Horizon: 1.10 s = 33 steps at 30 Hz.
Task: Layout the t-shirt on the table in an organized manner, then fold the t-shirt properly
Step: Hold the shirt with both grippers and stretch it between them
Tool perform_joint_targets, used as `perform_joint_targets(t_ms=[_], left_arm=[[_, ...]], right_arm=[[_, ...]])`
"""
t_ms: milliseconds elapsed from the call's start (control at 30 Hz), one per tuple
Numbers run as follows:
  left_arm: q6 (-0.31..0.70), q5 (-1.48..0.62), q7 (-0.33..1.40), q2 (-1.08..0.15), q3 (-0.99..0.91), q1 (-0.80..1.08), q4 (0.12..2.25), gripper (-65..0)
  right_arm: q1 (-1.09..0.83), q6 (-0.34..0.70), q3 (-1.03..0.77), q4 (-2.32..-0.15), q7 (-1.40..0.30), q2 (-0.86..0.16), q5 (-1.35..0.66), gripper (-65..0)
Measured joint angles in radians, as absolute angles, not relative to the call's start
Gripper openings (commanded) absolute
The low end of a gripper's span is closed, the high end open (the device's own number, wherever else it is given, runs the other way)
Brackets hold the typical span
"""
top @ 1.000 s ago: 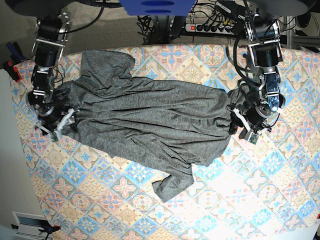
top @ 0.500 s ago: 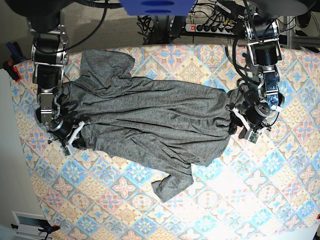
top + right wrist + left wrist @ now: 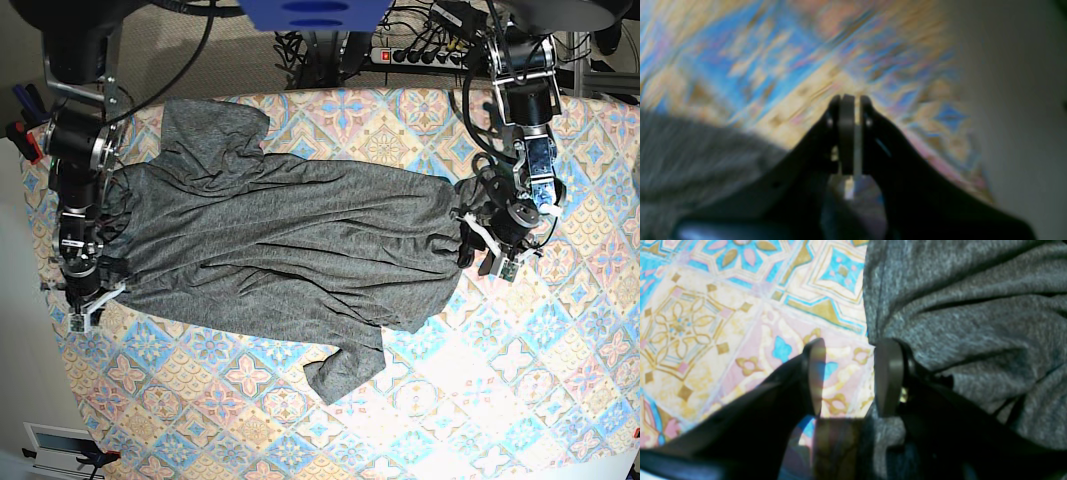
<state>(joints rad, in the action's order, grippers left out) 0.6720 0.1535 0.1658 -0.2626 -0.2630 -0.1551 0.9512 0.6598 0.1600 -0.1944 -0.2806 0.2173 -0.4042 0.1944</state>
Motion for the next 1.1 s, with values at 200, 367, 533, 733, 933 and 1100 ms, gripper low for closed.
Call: perform_joint_targets(t_ms=[200, 367, 533, 733, 933, 1100], left_arm=[[0.669, 0.155, 0.166, -0.255, -0.265, -0.155, 0.951, -41.7], [0.665, 0.152, 0.186, -0.249, -0.268, -0.156, 0.957, -41.7], [0.659, 0.168, 0.288, -0.234, -0.268, -0.141, 1.05, -41.7], [0.659, 0.2, 0.334, -0.214, -0.263, -0.081, 1.167, -41.6], [0.669, 0.202, 0.384, -0.213, -0.26, -0.094, 1.176, -41.7], [0.666, 0.237, 0.435, -0.207, -0.247, -0.083, 1.241, -41.7]], right_arm=[[0.652, 0.16, -0.196, -0.275, 0.211, -0.402, 0.195, -62.0], [0.657, 0.156, -0.204, -0.278, 0.213, -0.403, 0.195, -49.2], [0.651, 0.232, -0.197, -0.278, 0.212, -0.403, 0.196, -31.0], [0.643, 0.376, -0.301, -0.282, 0.214, -0.399, 0.198, -30.7], [0.482, 0.452, -0.397, -0.382, 0.201, -0.402, 0.17, -34.0], [0.436, 0.501, -0.399, -0.681, 0.05, -0.394, 0.189, -33.8]])
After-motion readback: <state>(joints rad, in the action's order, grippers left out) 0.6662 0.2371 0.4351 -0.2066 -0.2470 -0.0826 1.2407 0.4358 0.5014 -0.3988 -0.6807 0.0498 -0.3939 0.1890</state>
